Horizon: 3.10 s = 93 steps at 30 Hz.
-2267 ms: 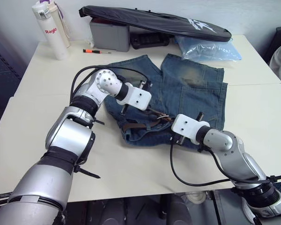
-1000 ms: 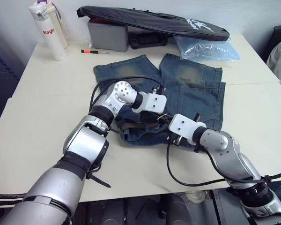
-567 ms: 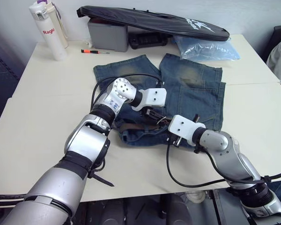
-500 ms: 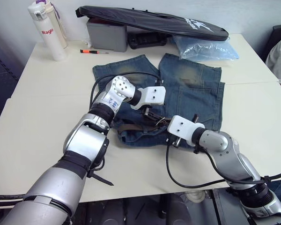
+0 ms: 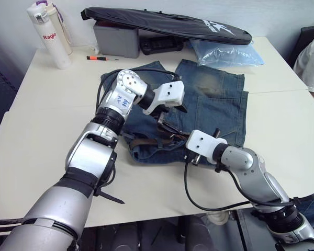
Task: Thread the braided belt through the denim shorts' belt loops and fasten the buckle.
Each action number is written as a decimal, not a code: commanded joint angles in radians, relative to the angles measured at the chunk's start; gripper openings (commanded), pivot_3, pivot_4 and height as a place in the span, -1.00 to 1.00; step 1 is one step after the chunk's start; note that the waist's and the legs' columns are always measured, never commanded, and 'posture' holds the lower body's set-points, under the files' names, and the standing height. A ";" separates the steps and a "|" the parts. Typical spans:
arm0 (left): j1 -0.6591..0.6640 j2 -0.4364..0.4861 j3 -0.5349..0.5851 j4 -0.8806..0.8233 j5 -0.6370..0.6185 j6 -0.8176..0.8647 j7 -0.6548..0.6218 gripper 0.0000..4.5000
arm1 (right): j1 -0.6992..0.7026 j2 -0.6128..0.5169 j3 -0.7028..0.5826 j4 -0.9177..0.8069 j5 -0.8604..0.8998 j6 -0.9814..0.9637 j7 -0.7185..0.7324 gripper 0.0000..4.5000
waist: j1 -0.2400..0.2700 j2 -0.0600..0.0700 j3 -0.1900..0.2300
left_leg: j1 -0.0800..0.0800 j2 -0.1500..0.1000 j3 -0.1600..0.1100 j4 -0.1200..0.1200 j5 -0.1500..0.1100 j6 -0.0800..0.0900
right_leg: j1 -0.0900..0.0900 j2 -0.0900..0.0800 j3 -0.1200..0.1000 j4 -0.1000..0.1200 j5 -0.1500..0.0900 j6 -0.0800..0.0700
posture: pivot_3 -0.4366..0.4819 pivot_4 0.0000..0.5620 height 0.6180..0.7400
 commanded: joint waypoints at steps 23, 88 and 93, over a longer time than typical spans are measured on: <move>0.403 0.362 0.065 -0.837 -0.303 0.656 -0.009 0.75 | -0.145 -0.211 -0.356 -0.316 0.756 0.553 0.446 1.00 | 0.007 0.000 0.000 | 0.000 0.000 -0.001 0.005 0.000 0.000 | 0.000 0.000 0.002 0.005 0.000 0.000 | -0.05 -0.47 1.00; 0.559 0.308 -0.118 -0.736 -0.187 0.432 0.092 -1.00 | -0.151 -0.275 -0.060 0.103 0.276 -0.068 0.124 -0.97 | 0.023 0.000 0.000 | 0.000 0.001 0.000 0.012 -0.002 0.001 | 0.000 -0.001 0.004 0.010 -0.001 -0.001 | -0.05 -0.47 1.00; 0.559 0.312 -0.118 -0.728 -0.189 0.427 0.094 -1.00 | -0.154 -0.290 -0.086 0.111 0.260 -0.105 0.129 -0.97 | 0.023 0.000 0.000 | 0.000 0.001 0.000 0.012 -0.002 0.001 | 0.000 -0.001 0.004 0.010 -0.001 -0.001 | -0.05 -0.47 1.00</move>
